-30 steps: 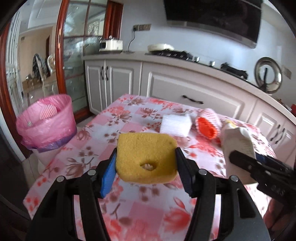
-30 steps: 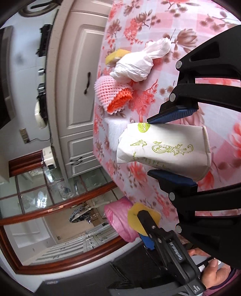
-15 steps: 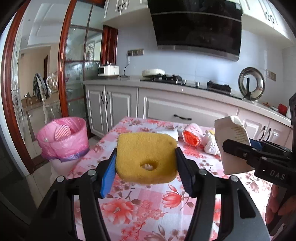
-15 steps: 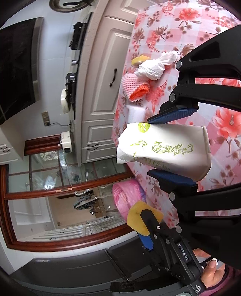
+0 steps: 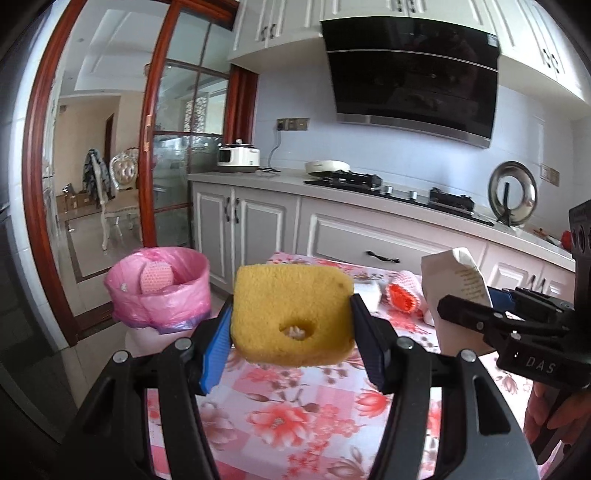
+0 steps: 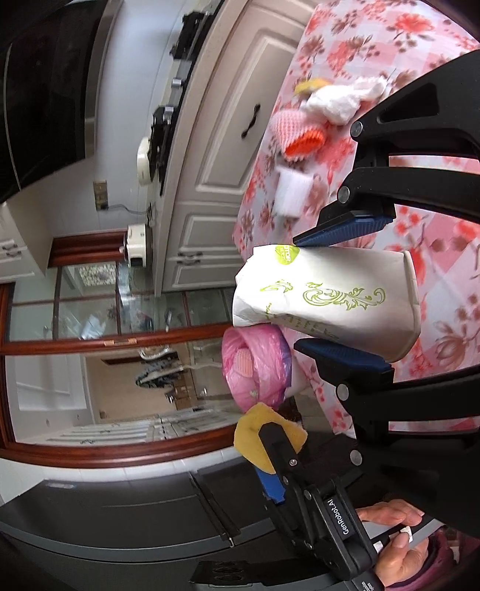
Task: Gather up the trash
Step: 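Carry the yellow sponge and tissue pack over the pink bin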
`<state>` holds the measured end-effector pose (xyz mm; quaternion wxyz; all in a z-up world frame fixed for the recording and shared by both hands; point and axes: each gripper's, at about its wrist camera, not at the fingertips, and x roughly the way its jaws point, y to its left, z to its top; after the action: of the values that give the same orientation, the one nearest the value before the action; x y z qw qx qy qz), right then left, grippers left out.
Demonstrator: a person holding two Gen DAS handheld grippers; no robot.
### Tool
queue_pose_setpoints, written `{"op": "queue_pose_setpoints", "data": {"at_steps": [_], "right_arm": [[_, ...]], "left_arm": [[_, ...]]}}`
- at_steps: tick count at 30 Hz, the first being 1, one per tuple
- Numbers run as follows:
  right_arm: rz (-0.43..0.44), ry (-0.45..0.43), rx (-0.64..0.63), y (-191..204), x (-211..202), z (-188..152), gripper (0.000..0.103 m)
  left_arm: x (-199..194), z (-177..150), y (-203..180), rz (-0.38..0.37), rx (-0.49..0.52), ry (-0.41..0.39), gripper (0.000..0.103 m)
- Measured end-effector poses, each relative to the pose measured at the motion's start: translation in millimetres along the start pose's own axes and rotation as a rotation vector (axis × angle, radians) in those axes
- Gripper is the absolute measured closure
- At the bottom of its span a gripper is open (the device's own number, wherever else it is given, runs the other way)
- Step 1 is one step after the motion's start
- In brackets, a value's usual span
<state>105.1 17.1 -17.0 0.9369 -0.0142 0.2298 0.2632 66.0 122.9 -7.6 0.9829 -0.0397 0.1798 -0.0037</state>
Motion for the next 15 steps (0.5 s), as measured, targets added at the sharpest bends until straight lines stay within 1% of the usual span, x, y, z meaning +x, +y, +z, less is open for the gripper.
{"op": "queue_pose_setpoints", "data": {"at_steps": [7, 11, 15], "right_arm": [[0.070, 0.024, -0.041, 24.9, 53.7, 21.5, 0.054], [0.116, 0.044, -0.064, 40.1, 93.9, 37.8, 0.054], [0.164, 0.052, -0.079, 55.2, 133.8, 57.6, 0.054]], "left_arm": [[17.4, 0.8, 48.8, 0.072, -0.057, 0.024, 0.045], [29.8, 4.4, 74.9, 0.118, -0.078, 0.031, 0.045], [45.4, 15.0, 103.5, 0.161, -0.097, 0.032, 0.045]]}}
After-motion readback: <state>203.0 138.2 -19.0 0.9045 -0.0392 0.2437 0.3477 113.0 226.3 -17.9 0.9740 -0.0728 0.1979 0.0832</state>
